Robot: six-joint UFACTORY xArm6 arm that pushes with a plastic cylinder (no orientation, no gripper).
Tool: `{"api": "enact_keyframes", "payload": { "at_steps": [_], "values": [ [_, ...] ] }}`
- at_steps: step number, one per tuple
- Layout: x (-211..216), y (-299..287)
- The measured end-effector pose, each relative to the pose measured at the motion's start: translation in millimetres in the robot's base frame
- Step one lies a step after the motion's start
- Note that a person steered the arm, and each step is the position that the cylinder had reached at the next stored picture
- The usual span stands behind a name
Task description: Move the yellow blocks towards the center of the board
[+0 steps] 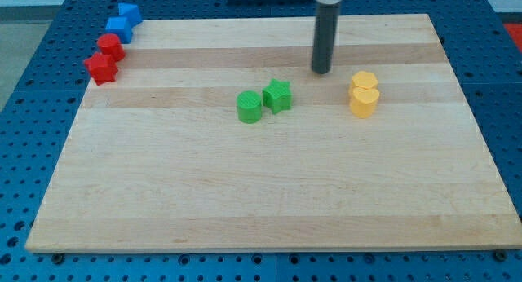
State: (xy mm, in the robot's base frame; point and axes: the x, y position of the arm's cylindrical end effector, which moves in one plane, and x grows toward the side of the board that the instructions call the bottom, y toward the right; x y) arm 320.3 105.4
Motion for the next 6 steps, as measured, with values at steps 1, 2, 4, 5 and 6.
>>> {"api": "enact_keyframes", "payload": {
  "at_steps": [1,2,4,5,6],
  "values": [
    [22.5,61.1],
    [27.0,51.7],
    [59.1,-29.1],
    [50.7,46.6],
    [94.9,27.3]
  ]
}}
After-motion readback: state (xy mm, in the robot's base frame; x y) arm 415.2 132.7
